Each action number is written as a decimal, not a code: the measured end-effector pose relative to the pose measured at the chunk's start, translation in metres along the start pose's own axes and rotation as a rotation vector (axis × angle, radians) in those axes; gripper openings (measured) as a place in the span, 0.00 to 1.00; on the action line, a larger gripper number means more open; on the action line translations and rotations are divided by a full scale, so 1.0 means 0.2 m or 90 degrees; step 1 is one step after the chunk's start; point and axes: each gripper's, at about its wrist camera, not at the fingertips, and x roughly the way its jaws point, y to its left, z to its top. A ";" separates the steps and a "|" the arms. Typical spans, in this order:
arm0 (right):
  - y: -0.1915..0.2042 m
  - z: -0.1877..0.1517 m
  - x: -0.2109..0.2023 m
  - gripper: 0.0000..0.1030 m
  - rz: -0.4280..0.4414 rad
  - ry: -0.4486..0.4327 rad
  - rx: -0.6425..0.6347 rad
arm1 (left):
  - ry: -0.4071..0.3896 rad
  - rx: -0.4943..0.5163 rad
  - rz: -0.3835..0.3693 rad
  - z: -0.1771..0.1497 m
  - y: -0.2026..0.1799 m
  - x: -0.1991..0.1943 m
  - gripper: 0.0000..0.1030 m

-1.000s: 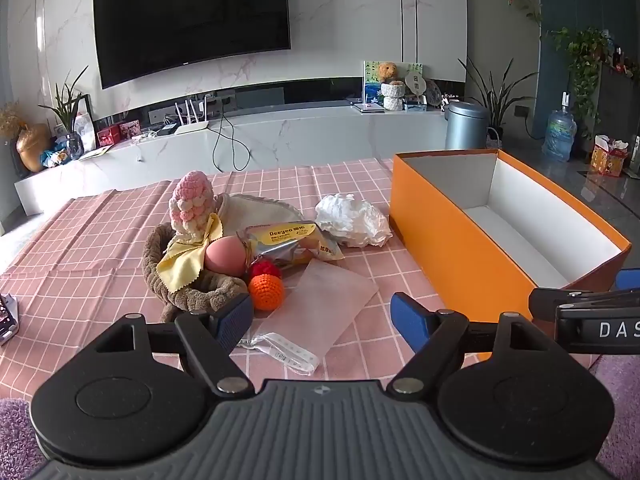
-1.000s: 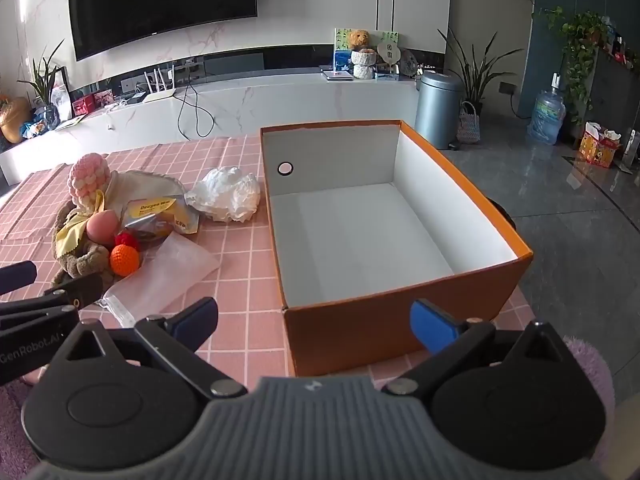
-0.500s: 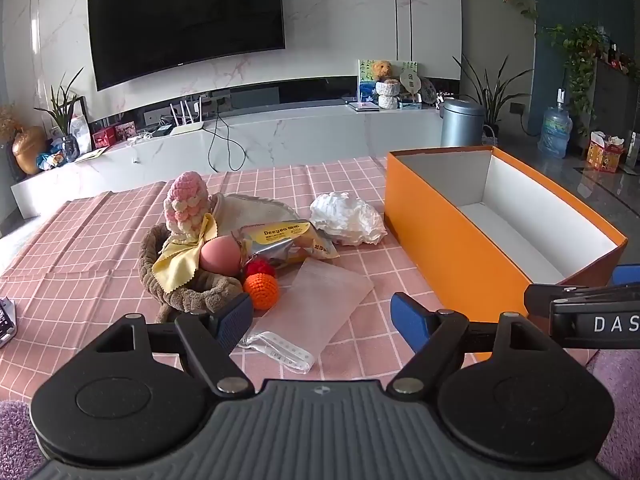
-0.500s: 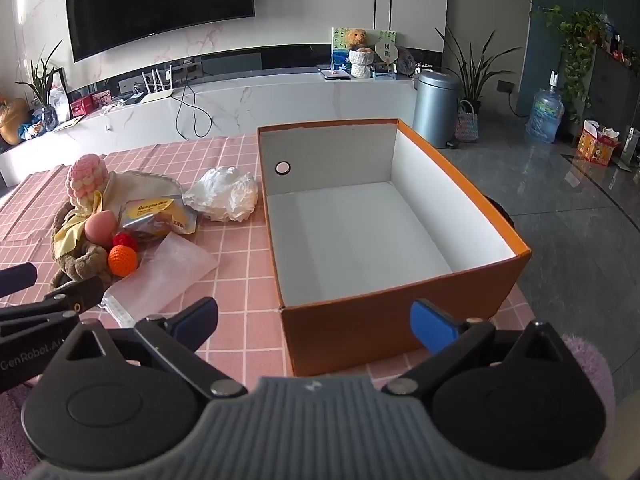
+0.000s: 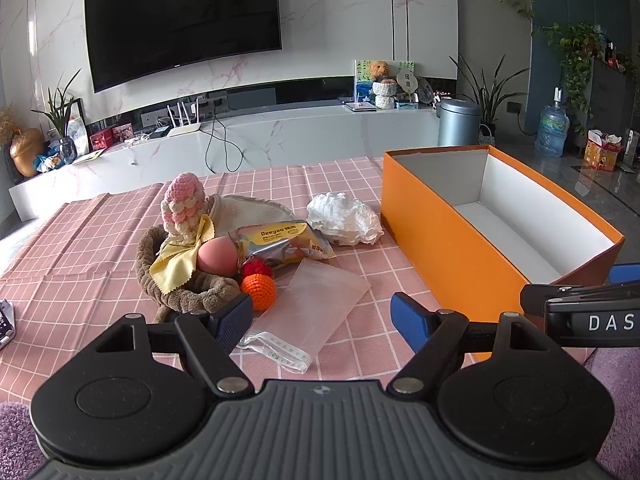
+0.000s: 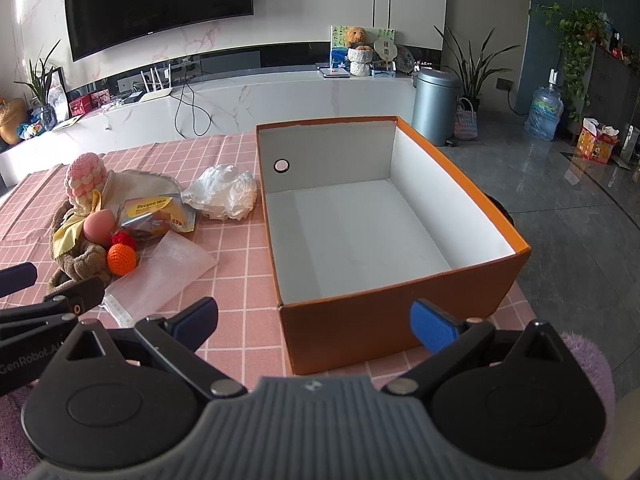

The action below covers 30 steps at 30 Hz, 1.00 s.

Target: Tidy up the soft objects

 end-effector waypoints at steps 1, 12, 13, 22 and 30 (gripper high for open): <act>-0.01 -0.01 0.00 0.98 0.000 0.001 0.000 | 0.000 0.000 0.000 0.00 0.00 0.00 0.89; -0.03 -0.01 0.01 0.98 -0.001 0.011 0.003 | 0.000 0.002 -0.001 0.00 0.00 0.00 0.89; -0.02 -0.01 0.01 0.98 -0.001 0.012 0.003 | 0.000 0.002 -0.001 0.00 0.00 0.00 0.89; -0.02 0.00 0.01 0.98 -0.002 0.017 0.005 | 0.000 0.004 -0.003 0.00 0.00 0.00 0.89; -0.03 -0.01 0.02 0.98 -0.002 0.021 0.008 | 0.000 0.003 -0.003 0.00 0.00 0.00 0.89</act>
